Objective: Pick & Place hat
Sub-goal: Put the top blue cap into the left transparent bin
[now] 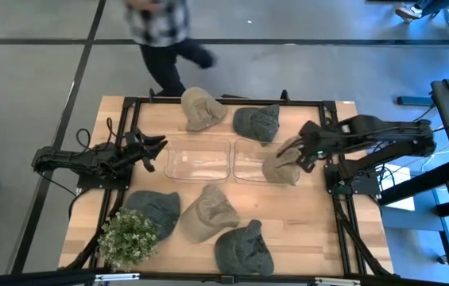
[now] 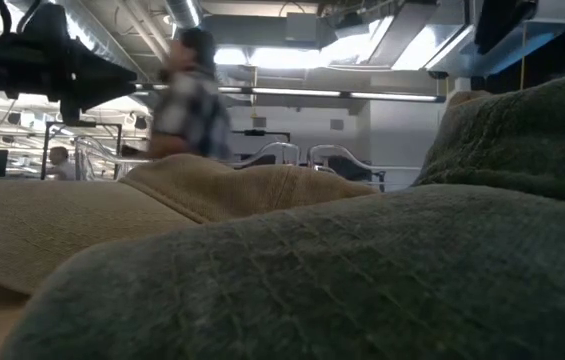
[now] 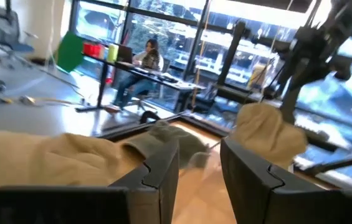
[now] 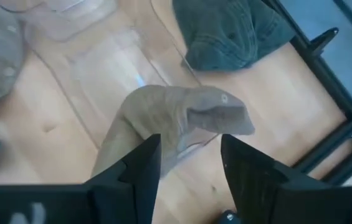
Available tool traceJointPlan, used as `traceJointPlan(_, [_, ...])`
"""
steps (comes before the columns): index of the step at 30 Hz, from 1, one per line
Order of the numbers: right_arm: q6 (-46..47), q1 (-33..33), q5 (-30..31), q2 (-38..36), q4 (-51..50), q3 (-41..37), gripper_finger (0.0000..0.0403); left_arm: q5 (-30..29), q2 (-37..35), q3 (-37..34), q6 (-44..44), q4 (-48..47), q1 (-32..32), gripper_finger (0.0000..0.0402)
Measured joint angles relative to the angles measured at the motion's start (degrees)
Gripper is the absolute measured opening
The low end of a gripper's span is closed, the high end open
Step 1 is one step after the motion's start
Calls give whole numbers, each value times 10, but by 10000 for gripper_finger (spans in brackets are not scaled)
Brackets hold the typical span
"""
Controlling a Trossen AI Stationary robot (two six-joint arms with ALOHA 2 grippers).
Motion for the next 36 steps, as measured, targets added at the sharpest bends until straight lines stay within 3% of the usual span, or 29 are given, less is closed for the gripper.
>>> traceJointPlan(5, [29,4,-3,-102,56,-32,152,3,0,0,-30,7,0,114])
traceJointPlan(13, [-5,5,68,-200,208,-103,144,2,0,0,-34,8,0,114])
traceJointPlan(26, [-93,5,73,-180,246,-107,145,-3,0,0,-71,24,0,114])
traceJointPlan(36, [-94,5,71,-152,245,-107,145,-19,0,0,-75,24,0,114])
